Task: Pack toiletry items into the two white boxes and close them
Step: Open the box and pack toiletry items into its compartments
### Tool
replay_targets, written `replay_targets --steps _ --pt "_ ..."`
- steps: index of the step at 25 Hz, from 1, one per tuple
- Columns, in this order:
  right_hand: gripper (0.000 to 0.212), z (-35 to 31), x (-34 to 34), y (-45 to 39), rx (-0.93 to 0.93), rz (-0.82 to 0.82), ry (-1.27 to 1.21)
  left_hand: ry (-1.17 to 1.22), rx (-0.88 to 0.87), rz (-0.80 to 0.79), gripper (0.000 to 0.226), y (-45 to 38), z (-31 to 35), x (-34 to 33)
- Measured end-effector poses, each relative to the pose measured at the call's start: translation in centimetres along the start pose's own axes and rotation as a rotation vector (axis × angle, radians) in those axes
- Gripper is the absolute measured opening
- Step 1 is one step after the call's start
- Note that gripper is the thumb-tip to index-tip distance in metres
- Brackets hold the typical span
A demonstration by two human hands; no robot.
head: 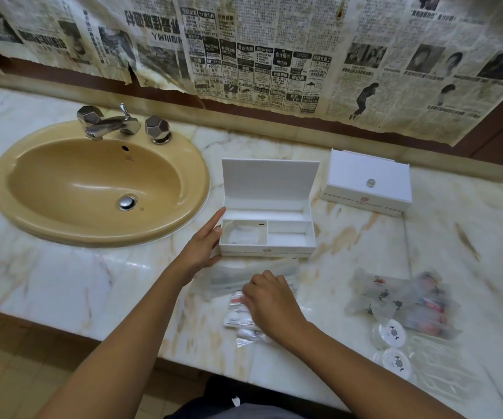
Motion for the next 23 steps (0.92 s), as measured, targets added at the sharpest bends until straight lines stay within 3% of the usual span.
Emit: replay_targets --steps 4,8,16,18,23 --pt "0.012 -0.3 -0.4 0.1 0.027 -0.038 0.016 0.014 0.002 -0.007 0.039 0.1 0.1 -0.1" --pt "0.028 -0.8 0.2 -0.4 0.005 -0.046 0.1 0.009 -0.002 -0.004 0.039 -0.1 0.0 -0.1" --pt "0.015 -0.9 6.9 -2.5 0.02 0.121 -0.144 0.034 -0.015 -0.017 0.039 -0.2 0.2 -0.2" --pt "0.022 0.3 8.8 -3.7 -0.037 0.072 -0.181 0.034 -0.017 -0.003 0.039 -0.1 0.3 -0.1" --pt "0.022 5.7 12.8 -6.2 -0.194 0.129 -0.076 0.067 -0.011 -0.02 0.038 0.2 0.5 -0.3"
Point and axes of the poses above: each hand's wrist, its own y-axis away from the middle knuckle, its own x-axis out of the back of the hand, z = x × y, the point moved 9 cm from there along -y, towards the middle knuckle, and after that the axes turned 3 degrees about -y, right-handed, at the moved point
